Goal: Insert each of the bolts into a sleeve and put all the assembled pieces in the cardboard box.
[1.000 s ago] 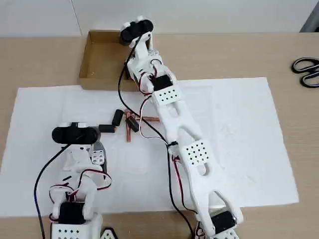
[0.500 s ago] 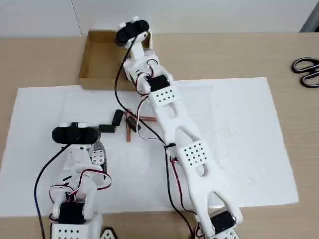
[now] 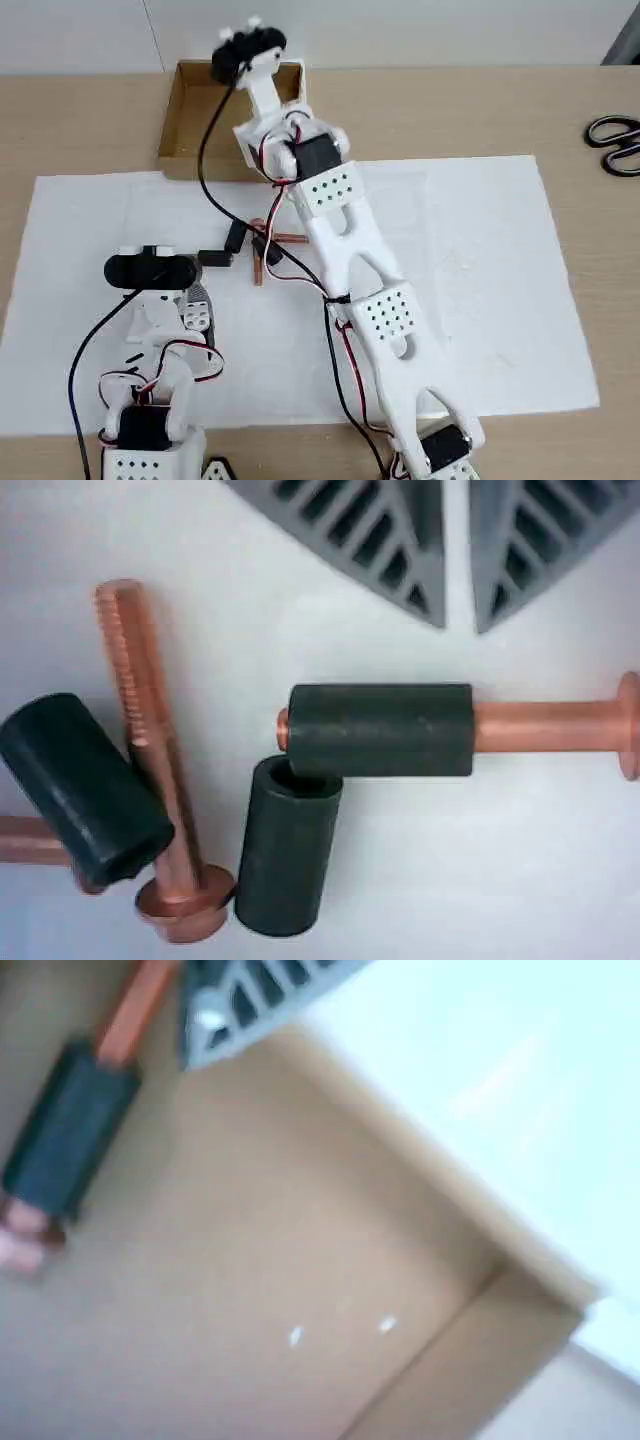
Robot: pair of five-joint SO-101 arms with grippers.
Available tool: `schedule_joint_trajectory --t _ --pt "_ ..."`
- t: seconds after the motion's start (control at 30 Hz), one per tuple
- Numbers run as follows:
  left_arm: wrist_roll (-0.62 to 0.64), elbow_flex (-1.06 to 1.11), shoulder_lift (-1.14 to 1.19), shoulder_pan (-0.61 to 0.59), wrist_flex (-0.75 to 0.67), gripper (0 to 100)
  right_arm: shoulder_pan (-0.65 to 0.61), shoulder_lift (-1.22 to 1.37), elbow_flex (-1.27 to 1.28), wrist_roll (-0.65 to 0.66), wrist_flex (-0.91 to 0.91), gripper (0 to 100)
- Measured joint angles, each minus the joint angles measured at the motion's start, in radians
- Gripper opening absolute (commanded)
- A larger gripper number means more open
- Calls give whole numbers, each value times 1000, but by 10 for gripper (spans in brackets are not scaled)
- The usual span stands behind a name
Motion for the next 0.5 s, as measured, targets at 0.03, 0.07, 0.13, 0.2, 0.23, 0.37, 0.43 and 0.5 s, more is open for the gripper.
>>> schedule_joint_trajectory --t 0.03,0.07,0.13,0.2,0.23,0.37,0.43,0.5 --pt "0 0 0 0 0 6 0 -31 -3 -3 51 198" --pt "0 0 0 0 0 6 0 -57 -3 -5 106 198" --pt "0 0 0 0 0 6 0 -95 -3 -5 219 198" --pt "0 0 0 -2 0 6 0 -118 -3 -5 276 198" --pt "0 0 0 -8 0 6 0 -124 -3 -5 287 198" --pt "0 0 0 -71 0 6 -26 -137 -5 -5 305 197" --pt "2 0 0 -114 0 6 -49 -137 -5 -5 310 197" --pt "6 0 0 -141 0 6 -68 -140 -3 -5 310 197"
